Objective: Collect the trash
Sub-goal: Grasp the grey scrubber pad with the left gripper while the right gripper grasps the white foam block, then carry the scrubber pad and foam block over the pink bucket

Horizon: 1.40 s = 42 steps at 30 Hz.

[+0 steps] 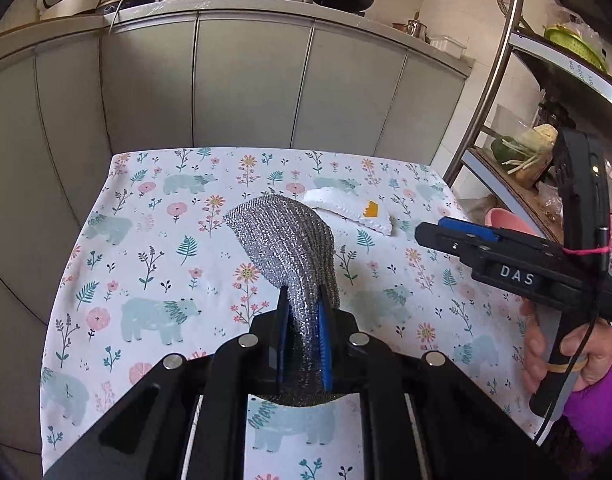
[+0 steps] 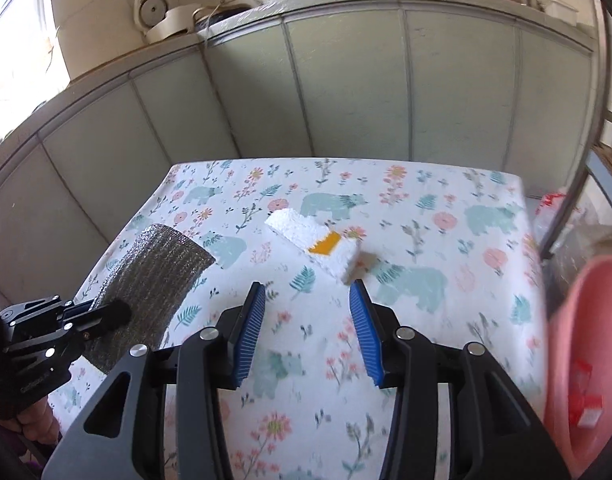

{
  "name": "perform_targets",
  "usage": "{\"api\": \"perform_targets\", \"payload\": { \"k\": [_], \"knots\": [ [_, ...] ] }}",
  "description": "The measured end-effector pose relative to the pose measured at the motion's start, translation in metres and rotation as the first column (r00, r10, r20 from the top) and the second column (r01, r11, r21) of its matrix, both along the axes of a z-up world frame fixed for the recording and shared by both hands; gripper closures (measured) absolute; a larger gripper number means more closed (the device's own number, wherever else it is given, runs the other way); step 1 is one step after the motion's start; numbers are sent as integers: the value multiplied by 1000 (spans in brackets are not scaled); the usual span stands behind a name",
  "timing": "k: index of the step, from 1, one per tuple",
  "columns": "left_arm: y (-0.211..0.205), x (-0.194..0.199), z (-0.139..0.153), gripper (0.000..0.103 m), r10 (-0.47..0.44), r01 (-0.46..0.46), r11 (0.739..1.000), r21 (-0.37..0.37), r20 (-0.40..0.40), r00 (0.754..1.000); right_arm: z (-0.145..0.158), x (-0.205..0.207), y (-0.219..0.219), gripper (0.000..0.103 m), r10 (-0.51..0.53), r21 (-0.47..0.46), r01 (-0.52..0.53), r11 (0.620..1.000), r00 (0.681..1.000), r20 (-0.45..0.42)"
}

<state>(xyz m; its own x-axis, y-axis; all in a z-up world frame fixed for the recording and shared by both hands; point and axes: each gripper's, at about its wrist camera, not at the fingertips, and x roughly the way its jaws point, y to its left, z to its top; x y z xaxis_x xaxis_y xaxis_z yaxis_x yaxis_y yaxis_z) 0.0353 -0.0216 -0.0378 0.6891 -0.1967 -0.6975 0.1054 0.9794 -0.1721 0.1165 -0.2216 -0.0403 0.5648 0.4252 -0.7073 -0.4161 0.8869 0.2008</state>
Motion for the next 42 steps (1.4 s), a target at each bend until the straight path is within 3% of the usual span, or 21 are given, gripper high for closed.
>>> {"api": "perform_targets", "payload": {
  "k": [3,9,16,21,23,26,32,42],
  "knots": [
    [7,6,-5,91,6,-6,1000,-14,-15,1000,-2,19,22,58,82,-73,-81,994,997,15],
    [19,21,-13,91,11,-13,999,-52,-47,999,-9,56,54,55,216,-257,-200,945,976,35],
    [30,31,-21,91,15,-22,995,-95,-76,997,-31,81,65,52,290,-320,-288,903,956,-41],
    [33,33,-23,91,33,-41,994,-97,-86,996,-32,84,57,54,257,-267,-262,928,965,-55],
    [34,32,-21,91,42,-49,994,-93,-84,996,-31,82,53,65,247,-239,-258,936,966,-75],
    [34,31,-18,91,51,-58,994,-88,-73,996,-30,71,50,70,205,-230,-220,948,975,-88],
    [29,25,-10,91,69,-72,996,-57,-55,996,-22,26,34,70,165,-157,-178,971,982,-93],
    [12,9,5,91,68,-68,997,-34,-20,998,-10,-41,-10,70,26,19,-24,1000,991,-128]
  ]
}}
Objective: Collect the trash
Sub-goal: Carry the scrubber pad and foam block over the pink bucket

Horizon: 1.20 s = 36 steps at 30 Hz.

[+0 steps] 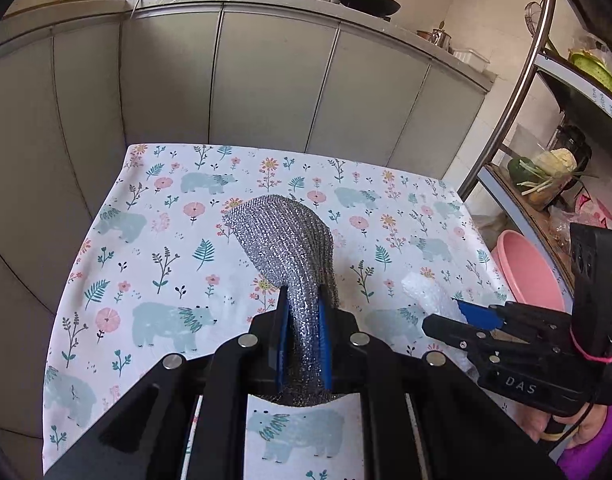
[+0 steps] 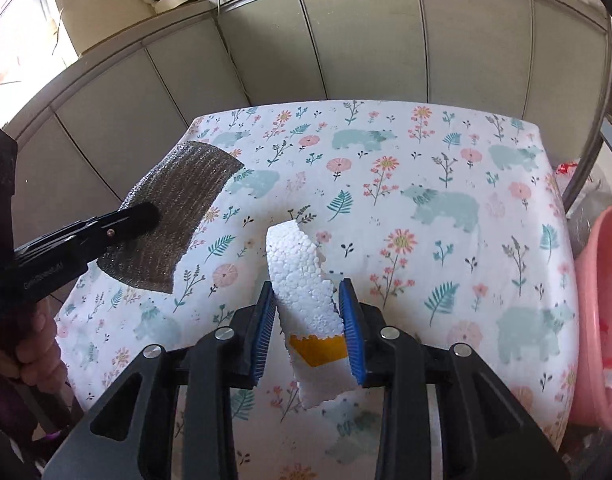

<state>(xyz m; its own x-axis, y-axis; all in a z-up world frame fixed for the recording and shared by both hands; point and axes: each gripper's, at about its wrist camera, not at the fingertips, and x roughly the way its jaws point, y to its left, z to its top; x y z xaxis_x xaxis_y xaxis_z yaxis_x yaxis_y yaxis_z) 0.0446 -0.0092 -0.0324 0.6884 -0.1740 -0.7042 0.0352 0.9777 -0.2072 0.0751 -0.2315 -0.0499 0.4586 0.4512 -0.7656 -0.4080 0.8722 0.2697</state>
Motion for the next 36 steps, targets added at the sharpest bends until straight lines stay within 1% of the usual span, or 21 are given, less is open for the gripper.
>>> {"api": "perform_targets", "payload": {
  "k": [7,15,24,30,36],
  "knots": [
    [-18,-12,12,91,-16,16,1000,24,22,1000,10,-33,-17,70,-65,62,64,996,998,7],
    [-41,-21,21,91,-51,50,998,43,36,998,13,-58,-36,70,-99,94,97,991,995,10],
    [-69,-32,34,91,-96,92,994,61,63,993,18,-73,-56,70,-137,122,132,984,990,33],
    [-95,-40,46,91,-149,142,987,71,101,984,24,-81,-80,70,-194,146,184,972,980,56],
    [-129,-42,53,91,-216,208,975,77,113,970,31,-92,-108,70,-267,157,251,955,960,87]
  ]
}}
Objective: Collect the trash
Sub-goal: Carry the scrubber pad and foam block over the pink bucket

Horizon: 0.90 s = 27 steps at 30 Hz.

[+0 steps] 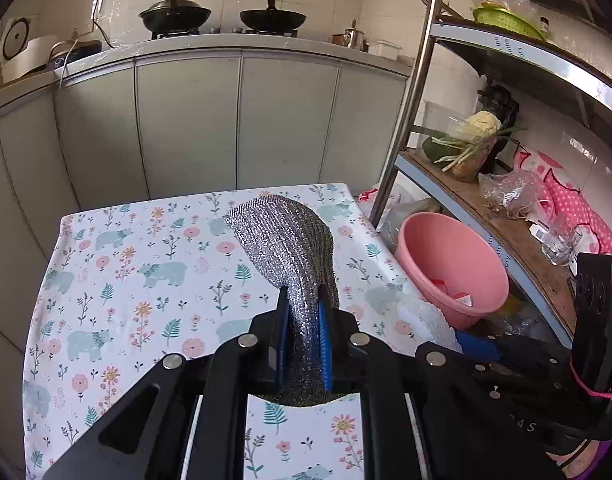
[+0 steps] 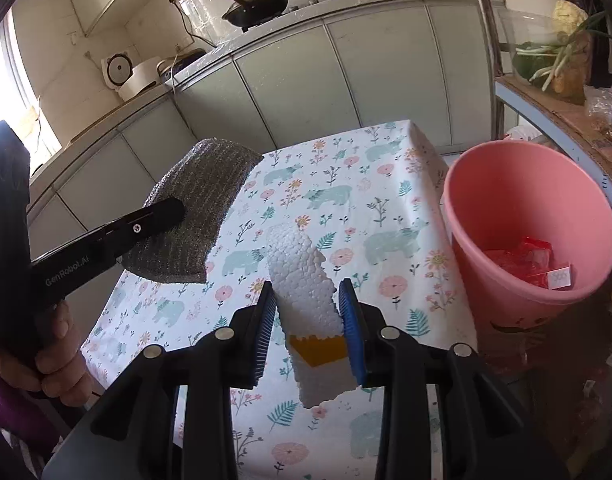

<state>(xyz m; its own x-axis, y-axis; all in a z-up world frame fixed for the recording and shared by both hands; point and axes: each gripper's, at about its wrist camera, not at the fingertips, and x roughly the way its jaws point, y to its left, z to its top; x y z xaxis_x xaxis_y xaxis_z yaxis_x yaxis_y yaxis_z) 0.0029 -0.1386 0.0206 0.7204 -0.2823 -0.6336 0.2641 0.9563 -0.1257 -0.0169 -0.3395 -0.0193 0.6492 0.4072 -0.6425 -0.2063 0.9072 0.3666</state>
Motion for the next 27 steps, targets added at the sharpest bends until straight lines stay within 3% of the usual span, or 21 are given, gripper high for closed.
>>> {"api": "perform_targets", "payload": {
  "k": [12,27],
  "knots": [
    [-65,7,5,91,-143,143,990,-15,13,990,7,-8,-57,70,-157,9,157,988,987,35],
    [-122,34,-6,91,-250,250,968,-11,15,968,5,3,-118,70,-331,-19,332,943,942,54]
  ]
}}
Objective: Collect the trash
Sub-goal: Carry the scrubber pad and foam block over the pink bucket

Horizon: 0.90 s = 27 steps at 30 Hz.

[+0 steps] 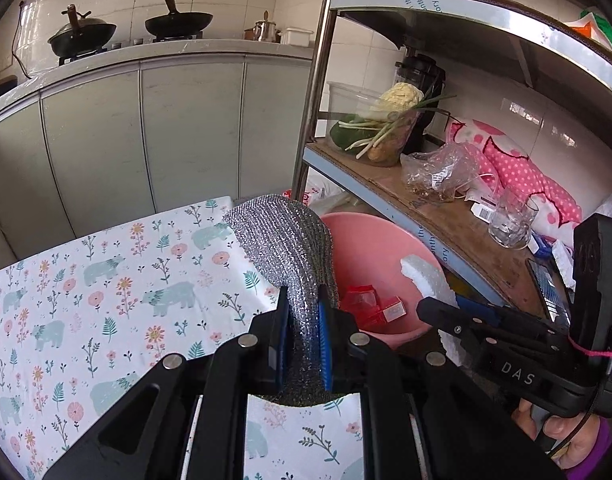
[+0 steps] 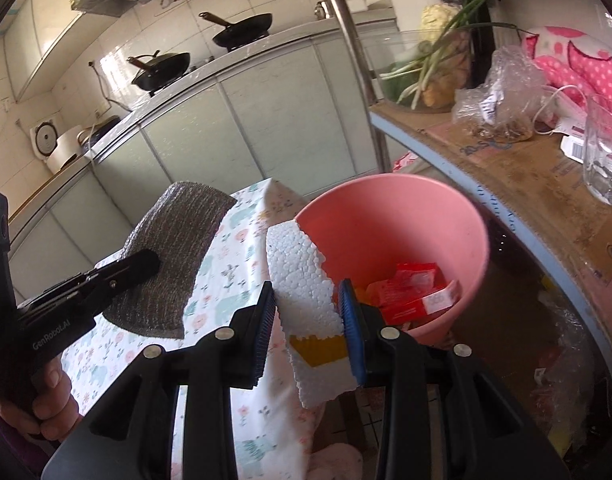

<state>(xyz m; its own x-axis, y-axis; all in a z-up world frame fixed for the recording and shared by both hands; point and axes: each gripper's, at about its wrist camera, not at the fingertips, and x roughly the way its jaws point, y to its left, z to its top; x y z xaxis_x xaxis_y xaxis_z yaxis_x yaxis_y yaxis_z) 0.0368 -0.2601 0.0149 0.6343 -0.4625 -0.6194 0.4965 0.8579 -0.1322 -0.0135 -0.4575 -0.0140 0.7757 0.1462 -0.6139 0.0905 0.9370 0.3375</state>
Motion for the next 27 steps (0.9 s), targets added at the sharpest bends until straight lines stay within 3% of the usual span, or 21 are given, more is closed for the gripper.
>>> {"api": "perform_targets", "payload": {
  "k": [19,27],
  "knots": [
    [-65,41,-24,91,-96,97,995,26,-35,995,-21,41,-37,70,-100,-36,99,994,994,-37],
    [-84,62,-50,91,-109,114,993,43,-101,989,-38,60,-47,70,-144,-75,139,987,988,-58]
  ]
}}
